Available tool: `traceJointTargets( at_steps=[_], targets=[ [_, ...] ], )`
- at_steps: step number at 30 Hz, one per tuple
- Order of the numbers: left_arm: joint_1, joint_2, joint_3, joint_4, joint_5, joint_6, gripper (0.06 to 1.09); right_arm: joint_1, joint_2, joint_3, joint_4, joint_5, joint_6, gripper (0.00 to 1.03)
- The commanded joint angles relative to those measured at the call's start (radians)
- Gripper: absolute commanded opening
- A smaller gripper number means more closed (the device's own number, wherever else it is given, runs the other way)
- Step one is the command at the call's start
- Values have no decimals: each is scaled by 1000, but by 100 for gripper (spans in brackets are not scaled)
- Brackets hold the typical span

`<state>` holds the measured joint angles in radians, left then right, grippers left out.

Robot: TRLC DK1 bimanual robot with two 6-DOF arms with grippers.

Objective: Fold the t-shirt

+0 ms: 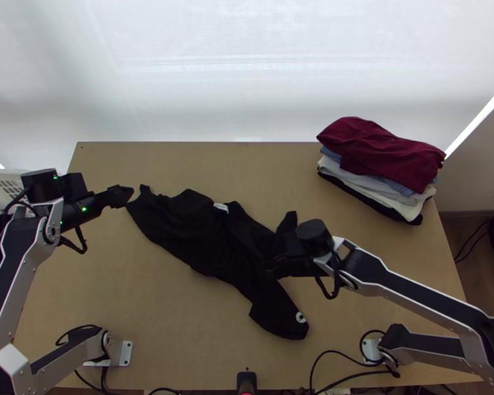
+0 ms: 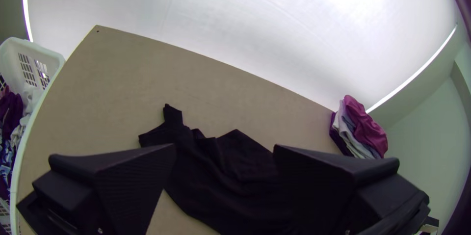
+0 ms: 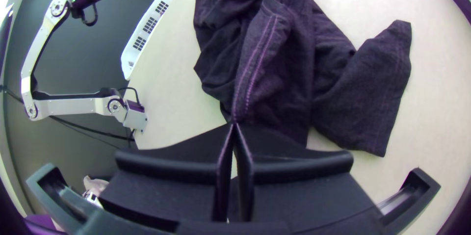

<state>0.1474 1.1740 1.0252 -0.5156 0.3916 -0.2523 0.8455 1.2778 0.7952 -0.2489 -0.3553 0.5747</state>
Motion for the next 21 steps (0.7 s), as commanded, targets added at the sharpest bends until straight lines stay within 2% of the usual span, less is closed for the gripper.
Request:
traceJointTargets(
  at_steps=[1, 6, 11, 16, 21],
  targets=[
    [27, 73, -36, 48, 3, 16, 97, -34, -55, -25, 7, 4, 11, 3],
    [32, 231, -5, 78, -5, 53, 97, -82, -84, -33, 3, 6, 17, 3],
    [15, 366, 41, 124, -85, 114, 98, -115, -103, -27, 5, 12, 17, 3],
    [15, 457, 81, 170, -120, 171, 97, -129, -117, -27, 11, 13, 17, 3],
    [-14, 516, 131, 170, -131, 162, 98, -129, -124, -33, 13, 21, 17, 3]
  ],
)
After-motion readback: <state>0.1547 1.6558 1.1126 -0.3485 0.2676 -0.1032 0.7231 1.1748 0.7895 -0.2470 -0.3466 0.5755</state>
